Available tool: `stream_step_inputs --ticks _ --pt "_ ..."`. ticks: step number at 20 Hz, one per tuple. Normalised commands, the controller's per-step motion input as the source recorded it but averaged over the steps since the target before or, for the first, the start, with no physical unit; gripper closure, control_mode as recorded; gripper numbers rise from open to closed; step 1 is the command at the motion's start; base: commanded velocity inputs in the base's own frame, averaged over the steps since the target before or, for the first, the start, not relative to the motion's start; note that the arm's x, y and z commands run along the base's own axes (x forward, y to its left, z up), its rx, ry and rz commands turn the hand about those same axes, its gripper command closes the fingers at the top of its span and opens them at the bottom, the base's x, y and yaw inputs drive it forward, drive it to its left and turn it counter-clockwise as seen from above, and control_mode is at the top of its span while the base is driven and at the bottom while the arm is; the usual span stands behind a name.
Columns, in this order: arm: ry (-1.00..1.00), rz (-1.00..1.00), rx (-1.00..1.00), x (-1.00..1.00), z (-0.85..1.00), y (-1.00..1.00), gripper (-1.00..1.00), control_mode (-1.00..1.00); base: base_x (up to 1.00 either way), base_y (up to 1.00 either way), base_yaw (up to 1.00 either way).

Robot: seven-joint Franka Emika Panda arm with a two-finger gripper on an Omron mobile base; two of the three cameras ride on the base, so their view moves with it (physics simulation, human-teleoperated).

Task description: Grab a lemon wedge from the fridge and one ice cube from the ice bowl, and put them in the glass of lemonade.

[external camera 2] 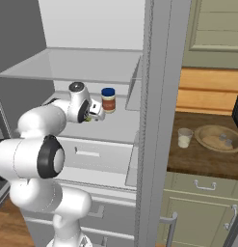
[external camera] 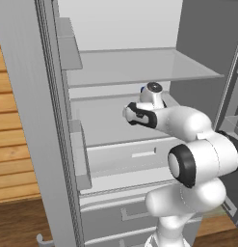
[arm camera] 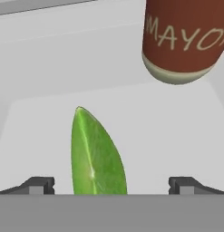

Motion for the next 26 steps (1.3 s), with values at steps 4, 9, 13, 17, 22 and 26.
stream_step_inputs --ticks 4,9,13,17,22,26 --pt "-0.03 0.00 0.00 -0.07 -0.04 0.00 -1.00 -1.00 0.00 0.00 0.00" --pt "0.00 0.00 0.00 0.00 -0.20 0.00 -1.00 -1.00 0.00 0.00 0.00" --pt "0.01 0.00 0.00 0.00 -0.06 0.00 -1.00 -1.00 0.00 0.00 0.00" --pt "0.02 0.00 0.00 0.00 -0.04 0.01 1.00 -1.00 0.00 0.00 0.00" --pt "0.04 0.00 0.00 0.00 -0.03 0.00 1.00 -1.00 0.00 0.00 0.00" --pt "0.01 0.00 0.00 0.00 0.00 0.00 1.00 -1.00 0.00 0.00 0.00"
